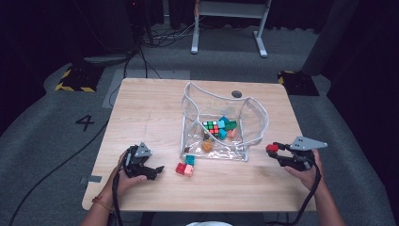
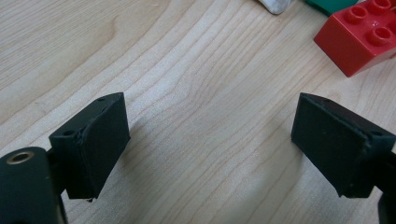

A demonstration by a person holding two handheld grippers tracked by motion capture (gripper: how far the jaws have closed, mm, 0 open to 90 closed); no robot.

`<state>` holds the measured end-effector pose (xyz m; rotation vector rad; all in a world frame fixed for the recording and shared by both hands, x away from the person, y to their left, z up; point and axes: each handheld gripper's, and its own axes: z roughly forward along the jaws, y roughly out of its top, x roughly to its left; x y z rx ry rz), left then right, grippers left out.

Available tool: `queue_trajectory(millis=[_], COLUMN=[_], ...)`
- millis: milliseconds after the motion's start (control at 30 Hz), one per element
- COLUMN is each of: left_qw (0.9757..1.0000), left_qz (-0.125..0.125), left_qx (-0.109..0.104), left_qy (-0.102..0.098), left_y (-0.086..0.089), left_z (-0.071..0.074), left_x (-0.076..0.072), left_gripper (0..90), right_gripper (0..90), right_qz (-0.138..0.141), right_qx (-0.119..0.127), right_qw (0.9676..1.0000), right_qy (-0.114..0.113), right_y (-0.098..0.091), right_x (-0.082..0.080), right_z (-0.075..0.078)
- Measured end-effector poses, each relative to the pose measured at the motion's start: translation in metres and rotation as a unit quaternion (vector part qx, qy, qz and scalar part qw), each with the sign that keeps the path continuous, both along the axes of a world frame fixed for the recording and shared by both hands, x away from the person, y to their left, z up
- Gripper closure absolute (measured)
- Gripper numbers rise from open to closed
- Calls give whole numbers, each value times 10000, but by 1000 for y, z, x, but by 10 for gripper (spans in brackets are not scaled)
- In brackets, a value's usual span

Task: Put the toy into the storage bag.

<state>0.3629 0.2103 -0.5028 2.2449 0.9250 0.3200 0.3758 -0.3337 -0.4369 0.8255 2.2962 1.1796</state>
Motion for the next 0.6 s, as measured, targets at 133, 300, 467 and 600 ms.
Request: queue_trajectory(millis=[133,300,467,600], left_qw=[10000,10000,10000,10000], left_qz=[0,-5,-5,-9], left_qx=[1,1,0,-3], left_qy=[-2,-10,-9,-7], left_y=[0,0,0,0], left_z=[0,0,0,0], left_x=[0,0,0,0], left_gripper=[115,115,115,115], right_gripper=[556,557,557,557], right_qz=[-127,-202,-202,-176], right_qx=[45,93,126,208], right_qw=[9998,9992,9984,9978], right_qy=[-130,-318,-510,-611], right_y=[-5,-9,-9,-5], right_x=[8,19,30,39], right_z=[22,53,80,100])
